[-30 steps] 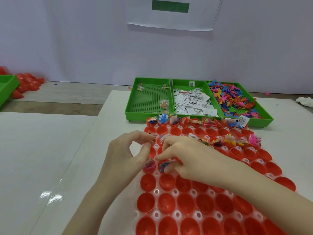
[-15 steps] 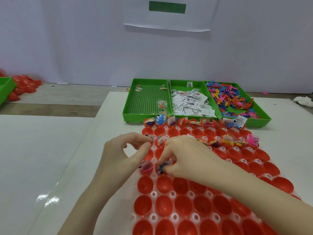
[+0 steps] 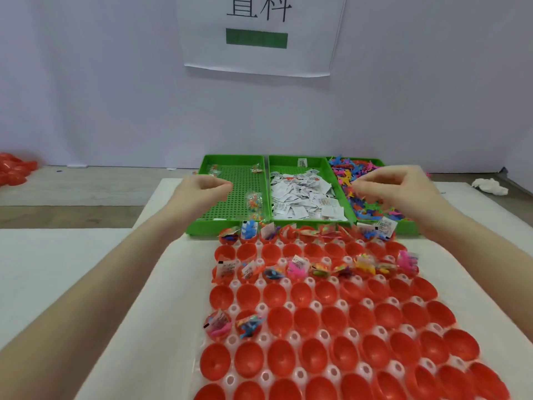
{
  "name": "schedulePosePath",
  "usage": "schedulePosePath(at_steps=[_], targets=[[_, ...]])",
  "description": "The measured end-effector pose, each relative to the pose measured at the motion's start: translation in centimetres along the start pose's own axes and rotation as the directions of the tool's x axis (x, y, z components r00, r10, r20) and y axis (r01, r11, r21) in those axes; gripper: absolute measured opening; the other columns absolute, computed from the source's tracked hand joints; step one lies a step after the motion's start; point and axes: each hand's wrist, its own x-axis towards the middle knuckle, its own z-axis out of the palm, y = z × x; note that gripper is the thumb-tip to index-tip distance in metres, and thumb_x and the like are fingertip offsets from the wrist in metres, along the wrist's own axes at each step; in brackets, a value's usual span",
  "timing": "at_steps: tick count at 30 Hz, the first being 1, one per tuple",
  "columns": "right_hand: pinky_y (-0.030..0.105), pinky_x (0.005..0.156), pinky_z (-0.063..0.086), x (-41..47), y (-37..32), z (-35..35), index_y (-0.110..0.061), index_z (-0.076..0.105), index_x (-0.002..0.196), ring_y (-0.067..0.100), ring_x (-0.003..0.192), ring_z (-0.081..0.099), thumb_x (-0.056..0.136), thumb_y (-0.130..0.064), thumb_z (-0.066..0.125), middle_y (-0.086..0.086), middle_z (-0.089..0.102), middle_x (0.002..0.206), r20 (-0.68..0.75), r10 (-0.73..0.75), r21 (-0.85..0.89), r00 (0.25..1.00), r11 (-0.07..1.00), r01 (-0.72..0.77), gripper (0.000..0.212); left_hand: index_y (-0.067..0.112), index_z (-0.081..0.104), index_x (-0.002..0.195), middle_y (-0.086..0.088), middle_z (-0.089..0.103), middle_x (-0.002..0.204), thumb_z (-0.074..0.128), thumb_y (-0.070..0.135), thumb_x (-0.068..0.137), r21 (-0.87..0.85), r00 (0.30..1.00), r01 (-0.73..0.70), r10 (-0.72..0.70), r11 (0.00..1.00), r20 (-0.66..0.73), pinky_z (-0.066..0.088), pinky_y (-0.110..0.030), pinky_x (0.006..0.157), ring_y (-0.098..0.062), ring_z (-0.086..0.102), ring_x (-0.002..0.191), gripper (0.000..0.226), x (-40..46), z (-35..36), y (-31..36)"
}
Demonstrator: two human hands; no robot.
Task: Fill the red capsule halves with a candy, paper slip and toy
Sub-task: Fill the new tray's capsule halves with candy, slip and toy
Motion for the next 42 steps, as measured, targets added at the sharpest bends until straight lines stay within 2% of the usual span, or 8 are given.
schedulePosePath(at_steps=[4, 13, 19, 23, 26, 31, 37, 42], targets=[[0.029, 0.084, 0.039, 4.7, 7.0, -3.6, -0.004, 0.064, 0.112, 0.023, 0.100, 0.056, 0.087, -0.014, 0.061, 0.013, 0.064, 0.114, -0.226, 0.212, -0.219, 0.951, 0.940, -0.262, 0.027, 0.011, 0.049, 0.133, -0.005, 0.047, 0.139, 0.053, 0.030, 0.093, 0.205, 0.991, -0.011, -0.017, 0.979, 0.135, 0.031, -0.033, 0.104, -0.019, 0.043, 0.126, 0.044, 4.0, 2.1, -1.0], [0.041, 0.104, 0.024, 8.4, 13.1, -3.2, -0.033, 0.024, 0.144, 0.023, 0.134, 0.032, 0.090, -0.055, 0.045, 0.000, 0.034, 0.148, 0.001, 0.296, -0.852, 0.955, 0.500, -0.154, 0.063, 0.016, 0.039, 0.140, -0.003, 0.039, 0.146, 0.053, 0.031, 0.093, 0.405, 0.951, -0.092, -0.040, 0.909, 0.306, 0.029, -0.029, 0.104, -0.020, 0.037, 0.132, 0.052, 7.2, 4.9, -2.6], [0.038, 0.088, 0.026, 9.4, 13.3, -2.0, -0.037, 0.054, 0.123, 0.022, 0.113, 0.047, 0.085, -0.049, 0.058, -0.005, 0.062, 0.108, -0.059, 0.124, -0.811, 0.990, 0.573, -0.120, 0.041, 0.010, 0.063, 0.112, -0.003, 0.067, 0.095, 0.071, 0.021, 0.080, 0.347, 0.987, -0.128, 0.084, 0.929, 0.139, 0.039, -0.021, 0.072, -0.008, 0.052, 0.076, 0.035, 7.5, 4.6, -3.2], [0.034, 0.077, 0.021, 8.9, 13.0, -1.8, -0.031, 0.064, 0.097, 0.013, 0.085, 0.043, 0.083, -0.049, 0.060, -0.013, 0.054, 0.076, -0.083, 0.046, -0.780, 0.996, 0.619, -0.093, 0.023, 0.009, 0.056, 0.122, -0.004, 0.059, 0.094, 0.068, 0.022, 0.083, 0.215, 0.991, 0.014, -0.042, 0.977, 0.125, 0.041, -0.024, 0.077, -0.016, 0.054, 0.087, 0.042, 7.4, 4.3, -3.4], [0.035, 0.075, 0.019, 8.5, 12.6, -2.2, -0.026, 0.065, 0.088, 0.015, 0.079, 0.043, 0.090, -0.049, 0.047, -0.008, 0.054, 0.072, -0.101, -0.019, -0.817, 0.995, 0.571, -0.072, 0.029, 0.011, 0.068, 0.093, -0.001, 0.062, 0.087, 0.062, 0.024, 0.087, 0.211, 0.987, 0.023, -0.055, 0.977, 0.148, 0.041, -0.022, 0.066, -0.016, 0.055, 0.082, 0.015, 7.1, 3.8, -3.6], [0.034, 0.074, 0.019, 8.2, 11.6, -2.6, -0.023, 0.072, 0.080, 0.020, 0.089, 0.045, 0.094, -0.038, 0.043, 0.002, 0.051, 0.080, -0.164, -0.071, -0.739, 0.984, 0.670, -0.075, 0.036, 0.009, 0.057, 0.074, -0.001, 0.053, 0.065, 0.052, 0.028, 0.093, 0.265, 0.998, 0.044, -0.055, 0.963, 0.033, 0.034, -0.024, 0.054, -0.013, 0.045, 0.059, 0.027, 6.9, 3.2, -3.9], [0.020, 0.051, 0.031, 7.1, 10.6, -2.4, 0.005, 0.071, 0.072, 0.013, 0.044, 0.042, 0.084, -0.014, 0.059, 0.011, 0.059, 0.050, -0.275, -0.071, -0.493, 0.959, 0.866, -0.077, 0.026, 0.009, 0.058, 0.066, -0.002, 0.063, 0.060, 0.067, 0.029, 0.083, 0.183, 0.995, 0.001, 0.018, 0.983, -0.103, 0.042, -0.012, 0.041, -0.003, 0.056, 0.039, 0.028, 6.1, 2.4, -4.5], [0.025, 0.068, 0.044, 7.1, 10.5, -1.8, -0.001, 0.070, 0.094, 0.016, 0.069, 0.057, 0.084, -0.004, 0.060, 0.009, 0.065, 0.082, -0.237, 0.069, -0.341, 0.969, 0.928, -0.150, 0.014, 0.002, 0.061, 0.074, -0.003, 0.063, 0.062, 0.076, 0.030, 0.074, 0.133, 0.959, 0.005, 0.033, 0.991, -0.280, 0.040, -0.011, 0.043, -0.005, 0.057, 0.041, 0.032, 5.0, 1.9, -4.3]])
